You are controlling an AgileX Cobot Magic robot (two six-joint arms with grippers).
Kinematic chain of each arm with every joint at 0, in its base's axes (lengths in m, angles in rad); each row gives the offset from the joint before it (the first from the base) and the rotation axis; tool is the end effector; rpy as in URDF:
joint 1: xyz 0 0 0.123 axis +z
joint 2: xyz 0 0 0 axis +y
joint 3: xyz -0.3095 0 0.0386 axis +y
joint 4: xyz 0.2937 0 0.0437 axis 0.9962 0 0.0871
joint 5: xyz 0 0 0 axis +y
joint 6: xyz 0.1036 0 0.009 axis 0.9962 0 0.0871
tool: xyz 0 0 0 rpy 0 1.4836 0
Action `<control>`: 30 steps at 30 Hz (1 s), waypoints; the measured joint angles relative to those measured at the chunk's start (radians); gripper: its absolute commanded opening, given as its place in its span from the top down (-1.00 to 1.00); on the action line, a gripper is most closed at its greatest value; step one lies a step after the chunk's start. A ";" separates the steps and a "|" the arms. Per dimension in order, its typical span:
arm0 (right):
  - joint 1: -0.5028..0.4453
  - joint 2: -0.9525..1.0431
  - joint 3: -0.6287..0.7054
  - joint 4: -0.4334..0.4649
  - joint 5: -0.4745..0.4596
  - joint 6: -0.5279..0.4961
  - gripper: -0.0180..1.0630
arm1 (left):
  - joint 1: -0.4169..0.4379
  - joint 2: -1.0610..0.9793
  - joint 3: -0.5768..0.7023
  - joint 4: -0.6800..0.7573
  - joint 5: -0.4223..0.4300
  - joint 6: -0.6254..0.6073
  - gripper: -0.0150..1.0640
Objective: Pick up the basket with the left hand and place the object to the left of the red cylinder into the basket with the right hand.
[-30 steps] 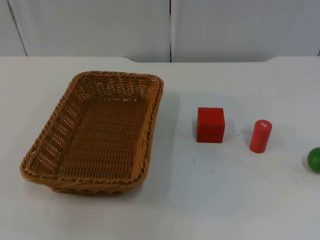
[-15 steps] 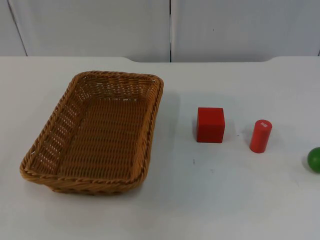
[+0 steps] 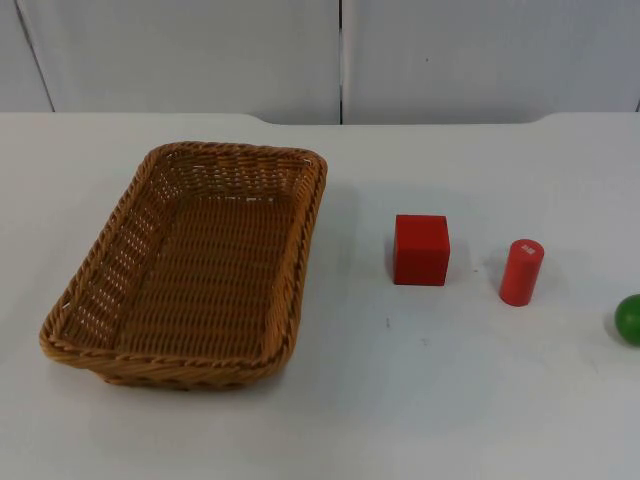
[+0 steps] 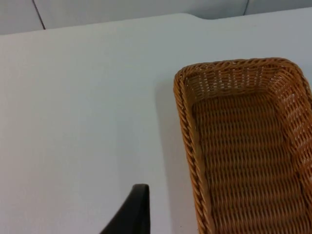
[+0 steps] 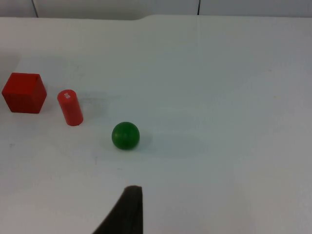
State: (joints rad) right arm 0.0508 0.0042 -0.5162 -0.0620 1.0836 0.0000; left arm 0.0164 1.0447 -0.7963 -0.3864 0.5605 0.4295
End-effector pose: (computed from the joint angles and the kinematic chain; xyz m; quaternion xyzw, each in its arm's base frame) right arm 0.0175 -0.0048 0.2966 -0.0200 0.8554 -0.0178 0.5172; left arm 0.2524 -0.0167 0.3155 0.0795 0.8970 -0.0667 0.4296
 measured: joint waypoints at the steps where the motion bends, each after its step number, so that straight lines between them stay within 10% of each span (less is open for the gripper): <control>1: 0.000 0.000 0.000 0.000 0.000 0.000 -0.98 | 0.000 0.000 0.000 0.000 0.000 0.000 -0.97; 30: 0.000 0.000 0.000 0.000 0.000 0.000 -0.98 | 0.000 0.456 -0.122 -0.122 -0.047 0.141 -0.97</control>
State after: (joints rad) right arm 0.0508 0.0042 -0.5162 -0.0620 1.0836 0.0000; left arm 0.0164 1.5008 -0.9183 -0.5089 0.5133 0.5702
